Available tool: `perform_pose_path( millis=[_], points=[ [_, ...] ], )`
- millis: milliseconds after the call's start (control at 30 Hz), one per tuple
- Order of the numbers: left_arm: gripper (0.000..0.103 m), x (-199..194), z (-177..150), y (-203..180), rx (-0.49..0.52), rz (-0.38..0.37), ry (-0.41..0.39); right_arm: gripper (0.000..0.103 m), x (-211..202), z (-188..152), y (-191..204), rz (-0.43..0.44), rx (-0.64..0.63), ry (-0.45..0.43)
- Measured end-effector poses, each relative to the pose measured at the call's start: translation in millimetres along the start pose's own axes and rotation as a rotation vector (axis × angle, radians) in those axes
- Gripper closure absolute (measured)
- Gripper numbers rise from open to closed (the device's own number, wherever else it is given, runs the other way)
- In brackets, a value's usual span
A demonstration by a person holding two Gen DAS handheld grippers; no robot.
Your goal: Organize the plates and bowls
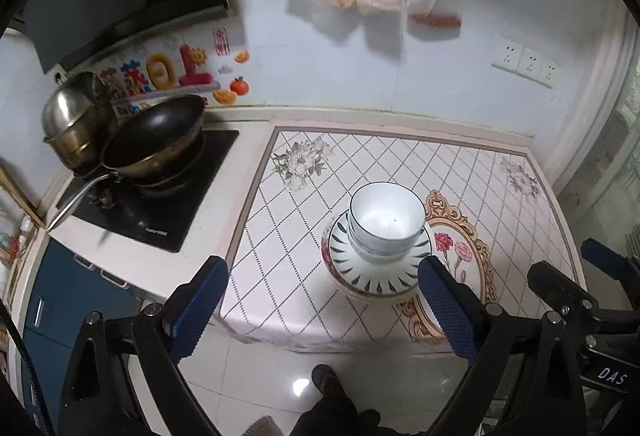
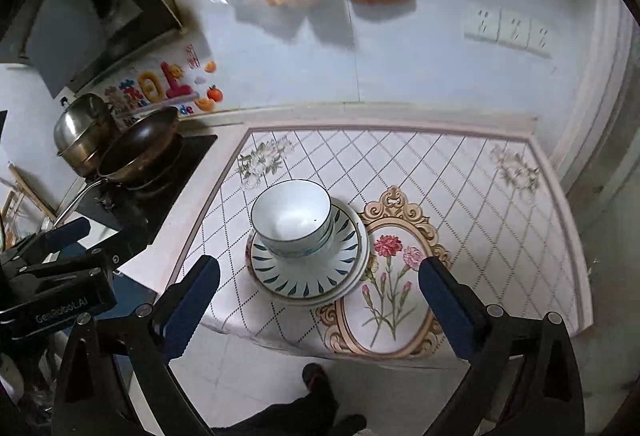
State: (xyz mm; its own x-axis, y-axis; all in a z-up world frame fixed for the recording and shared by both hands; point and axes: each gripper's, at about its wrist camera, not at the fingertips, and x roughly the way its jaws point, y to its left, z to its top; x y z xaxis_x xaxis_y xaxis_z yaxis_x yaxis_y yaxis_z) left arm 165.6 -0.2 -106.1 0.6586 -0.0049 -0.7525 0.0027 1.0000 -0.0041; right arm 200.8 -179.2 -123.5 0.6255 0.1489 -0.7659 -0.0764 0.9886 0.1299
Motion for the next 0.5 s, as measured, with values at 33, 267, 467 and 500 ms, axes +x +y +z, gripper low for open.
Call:
perform_pose_path(
  millis=[33, 267, 467, 500],
  points=[
    [0.006, -9.1, -4.6, -0.1, -0.001, 0.002, -0.011, 0.001, -11.8, -6.0, 0.7, -0.004, -0.001, -0.014],
    [0.006, -53.4, -29.9, 0.1, -0.015, 0.003, -0.059, 0.001, -70.1, -34.2, 1.9, -0.015, 0.009, -0.075],
    [0.006, -71.4, -43.9, 2.3, -0.032, 0.001, -0.084, 0.001, -99.3, -46.4, -0.1, -0.027, 0.009, -0.113],
    [0.006, -72.8, -45.9, 2.5, -0.034, -0.002, -0.085, 0.001, -101.6, -46.4, -0.6, -0.029, 0.007, -0.118]
  ],
)
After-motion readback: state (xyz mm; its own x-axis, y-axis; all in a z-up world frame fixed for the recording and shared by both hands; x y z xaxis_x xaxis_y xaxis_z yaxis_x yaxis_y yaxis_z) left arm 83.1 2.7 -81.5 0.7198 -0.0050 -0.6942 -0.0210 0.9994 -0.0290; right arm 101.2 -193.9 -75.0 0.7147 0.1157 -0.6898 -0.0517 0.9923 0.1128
